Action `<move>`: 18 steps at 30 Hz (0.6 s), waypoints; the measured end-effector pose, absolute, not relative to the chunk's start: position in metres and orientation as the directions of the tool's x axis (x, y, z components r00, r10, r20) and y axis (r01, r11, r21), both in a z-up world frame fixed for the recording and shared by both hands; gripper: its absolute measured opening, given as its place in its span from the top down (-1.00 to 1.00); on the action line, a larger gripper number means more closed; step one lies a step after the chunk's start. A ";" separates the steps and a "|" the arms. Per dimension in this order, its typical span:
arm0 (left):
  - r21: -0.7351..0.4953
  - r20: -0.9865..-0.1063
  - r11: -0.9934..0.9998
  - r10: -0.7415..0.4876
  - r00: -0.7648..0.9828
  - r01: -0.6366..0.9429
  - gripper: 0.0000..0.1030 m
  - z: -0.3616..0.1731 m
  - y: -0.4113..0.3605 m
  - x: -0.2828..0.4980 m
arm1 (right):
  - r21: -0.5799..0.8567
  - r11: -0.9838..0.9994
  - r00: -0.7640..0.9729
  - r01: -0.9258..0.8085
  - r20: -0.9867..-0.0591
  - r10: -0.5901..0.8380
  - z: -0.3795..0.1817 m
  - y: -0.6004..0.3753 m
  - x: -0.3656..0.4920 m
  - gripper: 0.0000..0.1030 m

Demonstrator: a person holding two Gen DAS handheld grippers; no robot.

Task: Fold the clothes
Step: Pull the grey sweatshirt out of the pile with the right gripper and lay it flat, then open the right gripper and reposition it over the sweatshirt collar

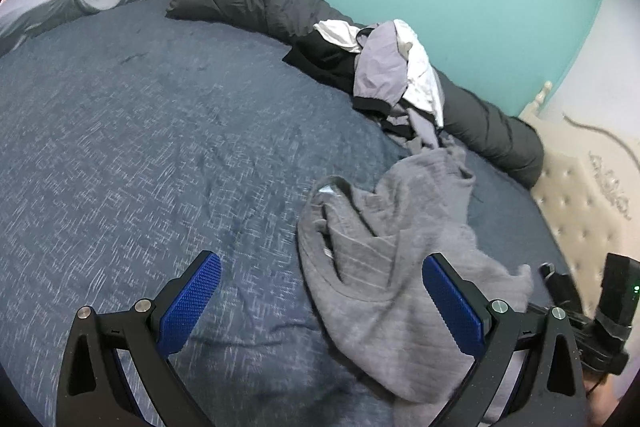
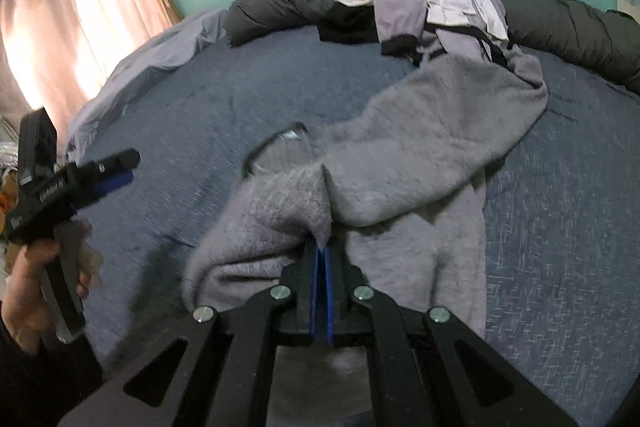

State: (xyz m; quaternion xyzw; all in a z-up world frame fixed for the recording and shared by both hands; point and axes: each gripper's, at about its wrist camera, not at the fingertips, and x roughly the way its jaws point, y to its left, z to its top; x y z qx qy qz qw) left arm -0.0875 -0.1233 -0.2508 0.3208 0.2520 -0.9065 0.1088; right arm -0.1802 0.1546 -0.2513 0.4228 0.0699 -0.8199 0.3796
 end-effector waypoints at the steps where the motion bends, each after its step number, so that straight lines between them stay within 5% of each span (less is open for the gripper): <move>1: -0.378 -0.643 -0.855 -0.033 -0.765 0.355 -0.99 -0.257 -0.122 -0.091 | 0.198 -0.700 -0.352 0.686 -0.752 -0.557 -0.256 0.157 -0.180 0.94; 18: -0.328 -0.672 -0.886 -0.025 -0.740 0.328 -0.99 -0.280 -0.109 -0.117 | 0.147 -0.714 -0.420 0.684 -0.721 -0.551 -0.213 0.200 -0.220 0.88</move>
